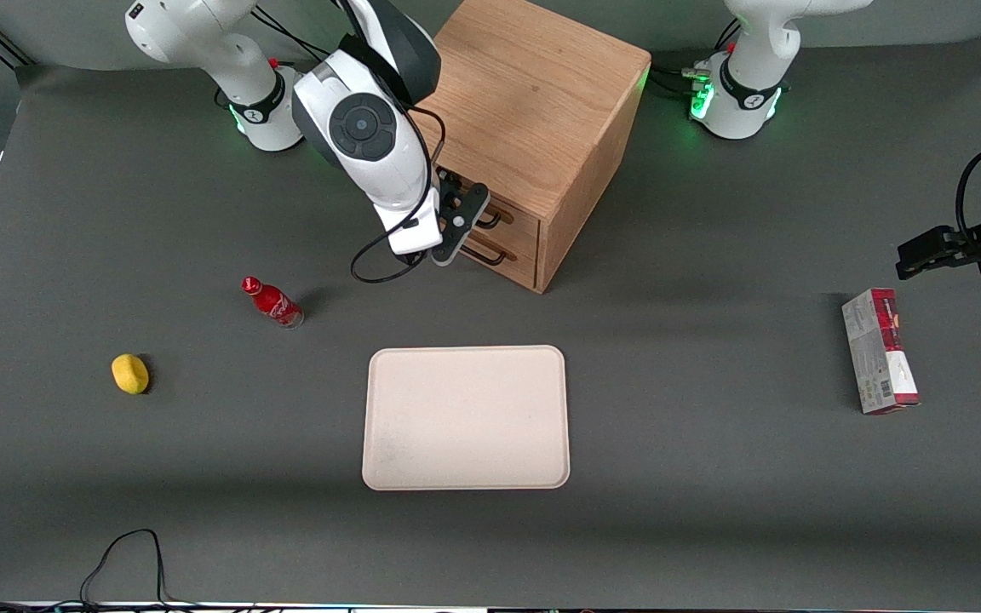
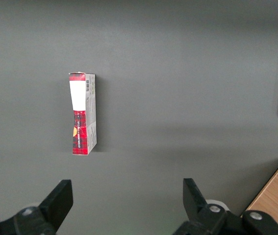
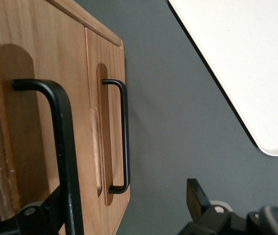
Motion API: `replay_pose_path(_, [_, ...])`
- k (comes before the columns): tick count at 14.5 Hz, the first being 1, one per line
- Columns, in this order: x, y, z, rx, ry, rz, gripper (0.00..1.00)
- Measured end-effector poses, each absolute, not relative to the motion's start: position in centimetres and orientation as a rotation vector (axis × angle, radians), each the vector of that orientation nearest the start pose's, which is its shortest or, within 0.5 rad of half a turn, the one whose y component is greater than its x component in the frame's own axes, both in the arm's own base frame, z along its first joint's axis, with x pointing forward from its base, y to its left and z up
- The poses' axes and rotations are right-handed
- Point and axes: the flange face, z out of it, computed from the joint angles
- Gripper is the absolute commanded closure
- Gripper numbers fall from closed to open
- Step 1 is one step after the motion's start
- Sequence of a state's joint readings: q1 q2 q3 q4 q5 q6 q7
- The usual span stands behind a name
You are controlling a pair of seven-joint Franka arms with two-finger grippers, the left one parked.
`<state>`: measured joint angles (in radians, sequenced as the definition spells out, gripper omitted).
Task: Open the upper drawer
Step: 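Pull the upper drawer handle outward from the cabinet with the right gripper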
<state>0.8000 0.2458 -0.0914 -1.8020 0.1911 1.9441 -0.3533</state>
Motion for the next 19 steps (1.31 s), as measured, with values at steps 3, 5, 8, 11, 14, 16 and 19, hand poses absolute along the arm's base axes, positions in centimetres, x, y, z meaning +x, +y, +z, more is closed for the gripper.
replay_pose_path(3, [45.5, 41.1, 40.2, -2.651, -1.426, 0.189, 0.0])
replay_pose_path(5, [45.7, 41.0, 40.3, -2.661, -1.444, 0.173, 0.0])
replay_pose_path(8, [46.5, 40.3, 40.2, -2.683, -1.442, 0.153, 0.0])
replay_pose_path(11, [47.4, 39.4, 40.1, -2.7, -1.416, 0.148, 0.0])
replay_pose_path(14, [48.7, 38.6, 39.9, -2.717, -1.387, 0.142, 0.0])
replay_pose_path(16, [49.9, 37.7, 39.9, -2.722, -1.376, 0.133, 0.0])
replay_pose_path(19, [52.0, 36.5, 40.2, -2.716, -1.384, 0.103, 0.0])
